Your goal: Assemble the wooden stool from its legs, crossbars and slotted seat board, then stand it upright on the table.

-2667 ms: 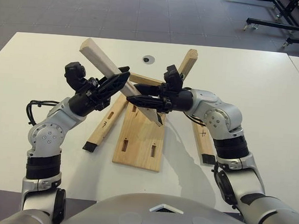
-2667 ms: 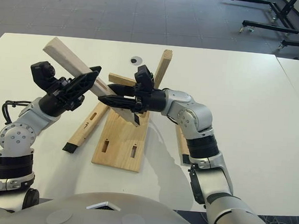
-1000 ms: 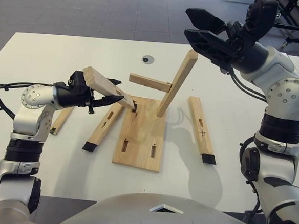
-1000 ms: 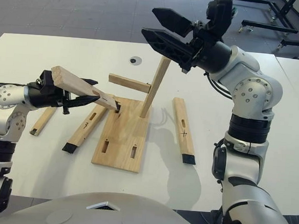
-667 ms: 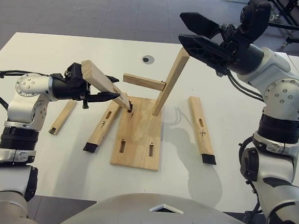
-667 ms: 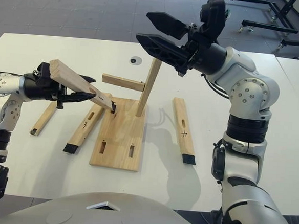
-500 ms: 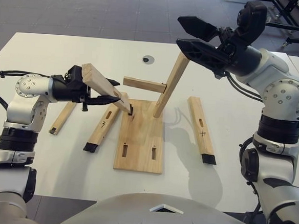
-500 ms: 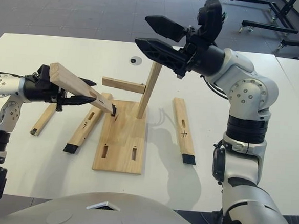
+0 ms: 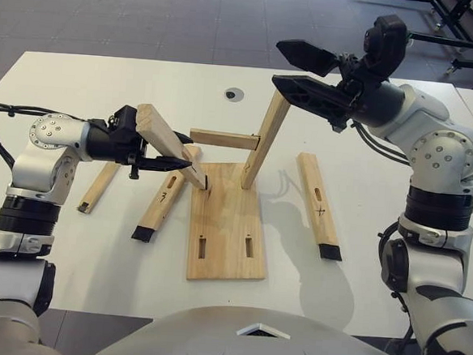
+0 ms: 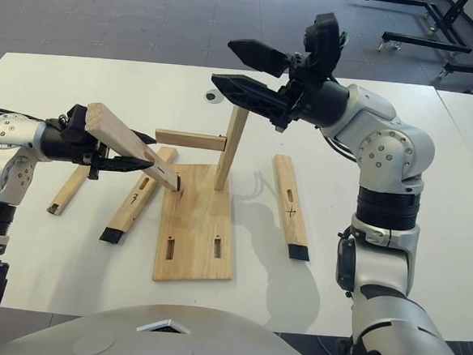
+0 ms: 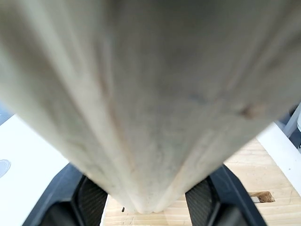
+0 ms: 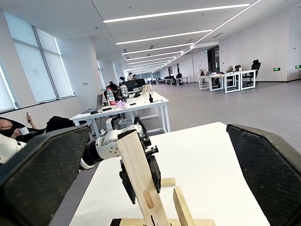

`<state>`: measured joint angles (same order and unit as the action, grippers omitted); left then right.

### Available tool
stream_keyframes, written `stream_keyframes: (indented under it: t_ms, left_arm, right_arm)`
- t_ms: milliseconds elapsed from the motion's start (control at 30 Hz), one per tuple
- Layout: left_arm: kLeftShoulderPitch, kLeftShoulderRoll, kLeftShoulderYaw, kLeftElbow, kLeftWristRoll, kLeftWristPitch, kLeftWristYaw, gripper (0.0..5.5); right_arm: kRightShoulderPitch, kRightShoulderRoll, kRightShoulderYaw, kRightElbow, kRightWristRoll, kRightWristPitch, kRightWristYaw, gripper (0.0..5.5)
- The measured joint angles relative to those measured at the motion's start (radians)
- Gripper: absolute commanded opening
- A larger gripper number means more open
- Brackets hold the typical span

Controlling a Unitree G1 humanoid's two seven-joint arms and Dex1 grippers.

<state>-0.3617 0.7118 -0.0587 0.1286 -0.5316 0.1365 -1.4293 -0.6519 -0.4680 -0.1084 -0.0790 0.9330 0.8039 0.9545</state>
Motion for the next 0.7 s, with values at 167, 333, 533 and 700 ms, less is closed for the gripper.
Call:
stream_keyframes:
  t_ms: [167, 333, 533, 700]
  left_arm:
    - [0.001, -0.018, 0.019, 0.026, -0.013, 0.012, 0.001, 2.03]
    - [0.004, -0.02, 0.024, 0.024, -0.014, 0.019, -0.003, 2.03]
    - [0.006, -0.053, 0.042, 0.04, -0.025, 0.031, 0.017, 2.03]
    - [0.021, -0.104, 0.095, 0.054, -0.069, 0.076, 0.026, 2.03]
  right_arm:
    - [0.0, -0.001, 0.027, 0.073, -0.07, -0.015, 0.01, 5.3]
    - [0.001, -0.022, 0.081, 0.111, -0.153, -0.067, 0.056, 5.3]
    - [-0.012, -0.07, 0.147, 0.116, -0.232, -0.131, 0.109, 5.3]
    - [-0.022, -0.084, 0.169, 0.115, -0.257, -0.145, 0.129, 5.3]
